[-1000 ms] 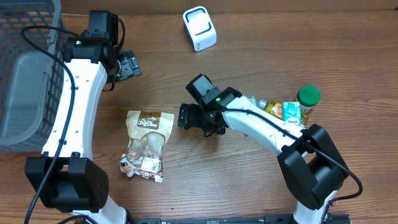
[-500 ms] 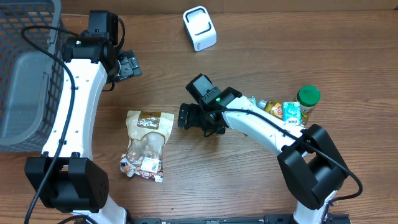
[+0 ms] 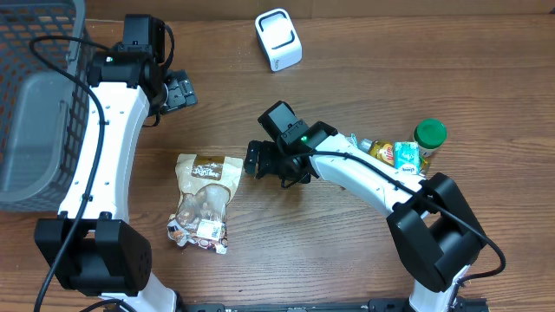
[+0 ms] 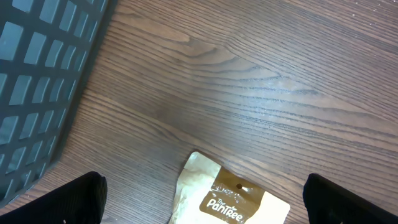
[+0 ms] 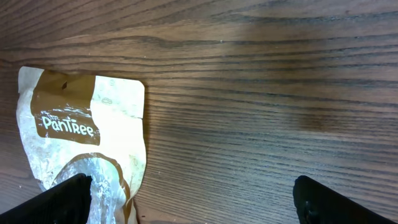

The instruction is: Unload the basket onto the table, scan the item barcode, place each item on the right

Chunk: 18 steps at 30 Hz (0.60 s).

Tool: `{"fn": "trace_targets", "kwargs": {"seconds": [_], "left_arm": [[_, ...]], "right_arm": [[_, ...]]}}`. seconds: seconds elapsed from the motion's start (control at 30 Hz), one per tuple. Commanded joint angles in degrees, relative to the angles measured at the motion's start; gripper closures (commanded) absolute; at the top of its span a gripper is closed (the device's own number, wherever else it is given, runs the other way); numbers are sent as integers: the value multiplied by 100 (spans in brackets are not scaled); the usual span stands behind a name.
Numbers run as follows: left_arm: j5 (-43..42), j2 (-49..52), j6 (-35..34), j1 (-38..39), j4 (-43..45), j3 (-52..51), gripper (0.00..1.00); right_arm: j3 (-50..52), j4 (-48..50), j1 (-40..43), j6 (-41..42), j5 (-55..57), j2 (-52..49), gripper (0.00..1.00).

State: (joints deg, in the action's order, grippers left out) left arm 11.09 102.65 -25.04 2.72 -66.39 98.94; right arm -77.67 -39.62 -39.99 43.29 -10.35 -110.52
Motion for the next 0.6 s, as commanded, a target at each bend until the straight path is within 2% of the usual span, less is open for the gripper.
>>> {"fn": "trace_targets", "kwargs": {"seconds": [0.0, 0.33, 0.57], "left_arm": [[-20, -74, 83, -4, 2, 52, 0], [-22, -74, 83, -4, 2, 52, 0], [-22, -76, 83, -4, 2, 52, 0]], "right_arm": [[-105, 35, 20, -20, -92, 175, 0], [-105, 35, 20, -17, -101, 175, 0], [-105, 42, 20, -20, -527, 175, 0]]}}
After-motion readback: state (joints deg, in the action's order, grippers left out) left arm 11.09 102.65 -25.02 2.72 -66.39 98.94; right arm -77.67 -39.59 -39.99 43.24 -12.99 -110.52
